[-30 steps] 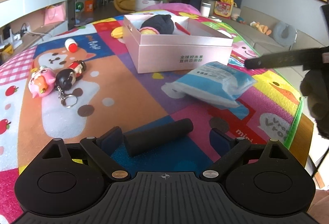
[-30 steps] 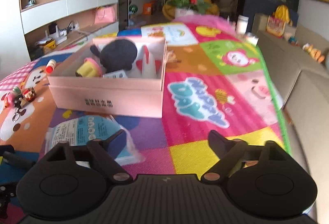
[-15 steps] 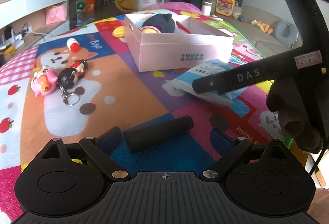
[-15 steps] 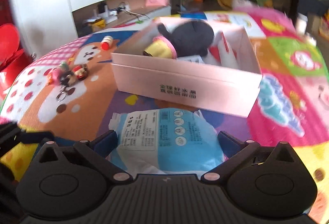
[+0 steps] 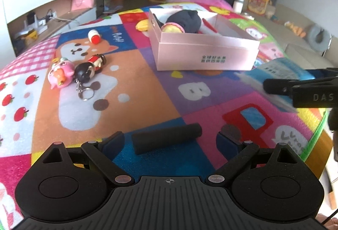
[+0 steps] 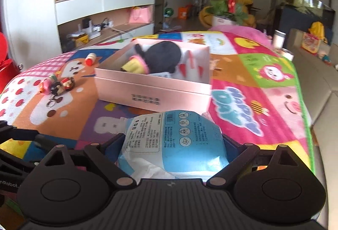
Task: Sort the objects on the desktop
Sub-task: 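Lower the bag into the pink box with the right tool while the left tool drops the tube in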
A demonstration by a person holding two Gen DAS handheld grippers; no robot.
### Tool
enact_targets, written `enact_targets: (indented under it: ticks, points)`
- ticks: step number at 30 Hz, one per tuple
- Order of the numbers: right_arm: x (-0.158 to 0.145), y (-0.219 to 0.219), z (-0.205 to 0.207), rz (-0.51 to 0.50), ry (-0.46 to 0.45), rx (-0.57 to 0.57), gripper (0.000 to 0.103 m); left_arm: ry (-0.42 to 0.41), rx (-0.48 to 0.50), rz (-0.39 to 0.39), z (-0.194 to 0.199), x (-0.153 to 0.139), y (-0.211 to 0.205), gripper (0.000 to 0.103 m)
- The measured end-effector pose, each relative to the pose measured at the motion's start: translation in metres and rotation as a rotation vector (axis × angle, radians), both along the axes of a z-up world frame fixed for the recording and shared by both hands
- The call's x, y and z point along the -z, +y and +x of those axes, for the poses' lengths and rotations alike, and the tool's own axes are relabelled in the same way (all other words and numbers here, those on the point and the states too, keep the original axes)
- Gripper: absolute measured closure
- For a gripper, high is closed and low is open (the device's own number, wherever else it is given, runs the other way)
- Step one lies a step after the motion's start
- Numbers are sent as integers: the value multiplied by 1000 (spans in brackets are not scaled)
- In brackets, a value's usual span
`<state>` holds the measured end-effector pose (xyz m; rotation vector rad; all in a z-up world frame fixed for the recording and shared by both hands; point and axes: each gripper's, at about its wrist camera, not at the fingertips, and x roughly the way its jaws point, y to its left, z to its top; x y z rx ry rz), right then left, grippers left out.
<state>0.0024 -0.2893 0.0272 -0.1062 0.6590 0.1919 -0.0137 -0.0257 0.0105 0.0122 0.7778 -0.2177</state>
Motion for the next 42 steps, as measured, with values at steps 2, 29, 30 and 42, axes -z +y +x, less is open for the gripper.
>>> enact_targets:
  ticks: [2,29,30,42]
  points:
    - [1,-7,-4,8,-2,17,10,5,0,24,-2,-1,-4,6]
    - [15,-10,-37,-4,-15,19,10,-58,-23,68,24,9,-30,23]
    - [14,-12,-39,-7,-16,23,10,-56,-17,67,23,9,-30,23]
    - [-13,-13,-62,-29,-89,25,10,-145,60,46,-13,-20,-29,23]
